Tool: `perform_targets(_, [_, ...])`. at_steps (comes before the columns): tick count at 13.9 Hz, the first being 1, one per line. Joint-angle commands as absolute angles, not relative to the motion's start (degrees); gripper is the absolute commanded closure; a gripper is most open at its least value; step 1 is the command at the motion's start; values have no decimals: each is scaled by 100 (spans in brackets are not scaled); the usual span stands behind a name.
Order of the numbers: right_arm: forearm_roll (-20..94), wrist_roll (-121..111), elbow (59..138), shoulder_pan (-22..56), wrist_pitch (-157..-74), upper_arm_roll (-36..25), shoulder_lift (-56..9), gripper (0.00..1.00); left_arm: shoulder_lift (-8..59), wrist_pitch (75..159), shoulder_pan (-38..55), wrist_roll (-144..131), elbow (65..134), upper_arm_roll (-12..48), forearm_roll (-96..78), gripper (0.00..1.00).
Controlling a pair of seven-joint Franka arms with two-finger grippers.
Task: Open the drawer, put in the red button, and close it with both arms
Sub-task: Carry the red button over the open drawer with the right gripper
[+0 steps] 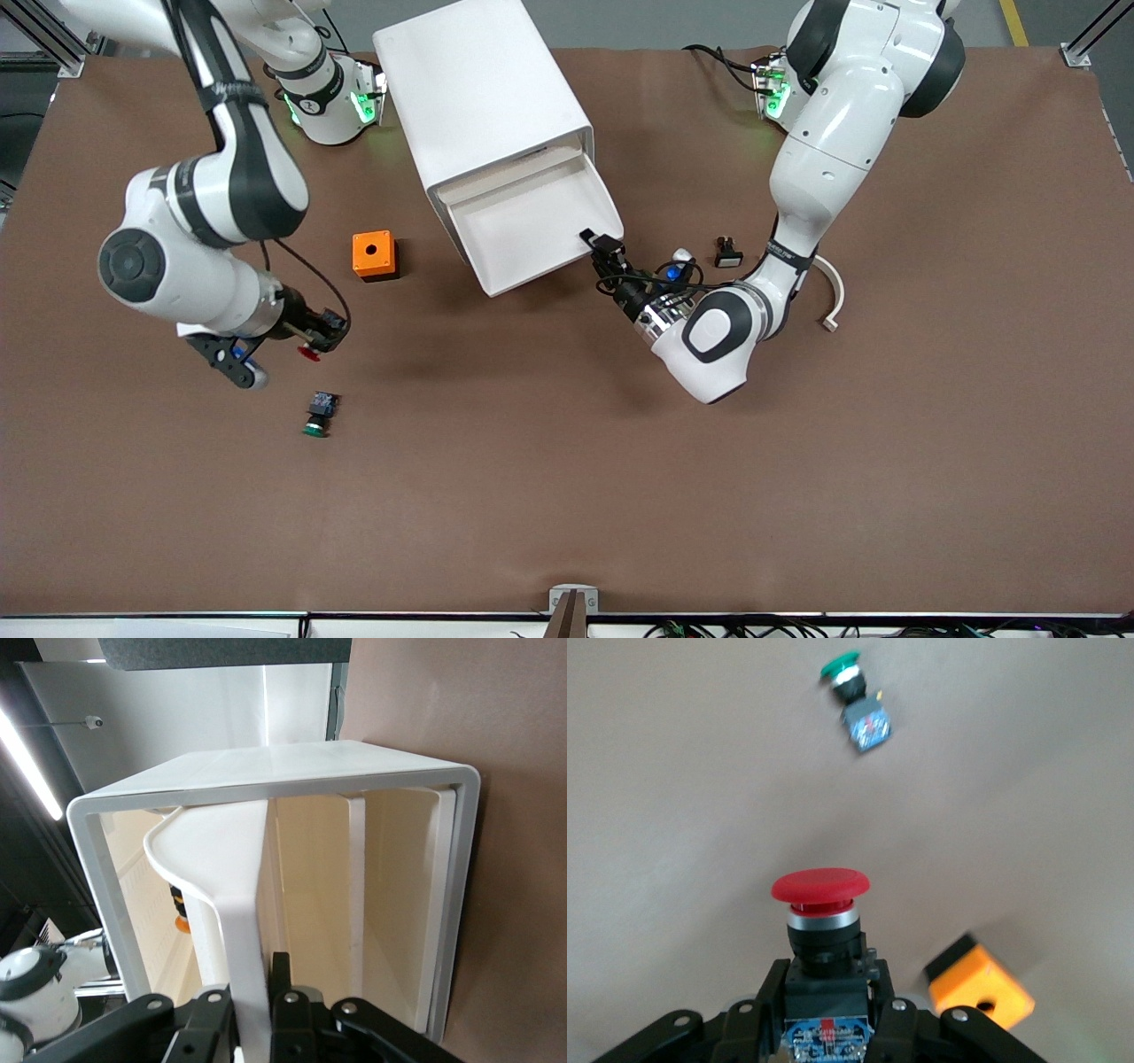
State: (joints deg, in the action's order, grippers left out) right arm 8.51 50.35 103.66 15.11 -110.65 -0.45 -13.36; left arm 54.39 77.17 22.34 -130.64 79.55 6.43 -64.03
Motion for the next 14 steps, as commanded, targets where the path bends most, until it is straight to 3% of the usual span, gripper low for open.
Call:
perform_targets(1, [949,6209,10723,2238,-11039,-88,-783,100,5449,7576,2092,-13043,7893,650,-6574,86])
perform_targets(3, [923,7097,10705,2827,-11074,-88,-738,100,5458,7576,2092,-12965,7901,650,-6574,62])
perform_targets(4, [879,7519,10679,3108,-11109,-97,-747,100,5493,7576,2100,-12868,7910,650,-6574,43])
perform_targets(7, [870,8391,10661,3629,-11311,-97,-773,100,5485,7576,2092,-12229,7893,650,-6539,16])
perform_targets(10, [861,9042,10670,3998,-11522,-97,-809,100,5441,7576,2013,-11349,7797,650,-6530,1])
perform_targets(14, [861,9719,10670,4253,-11716,-97,-914,100,5432,7576,1907,-10444,7489,615,-6408,1])
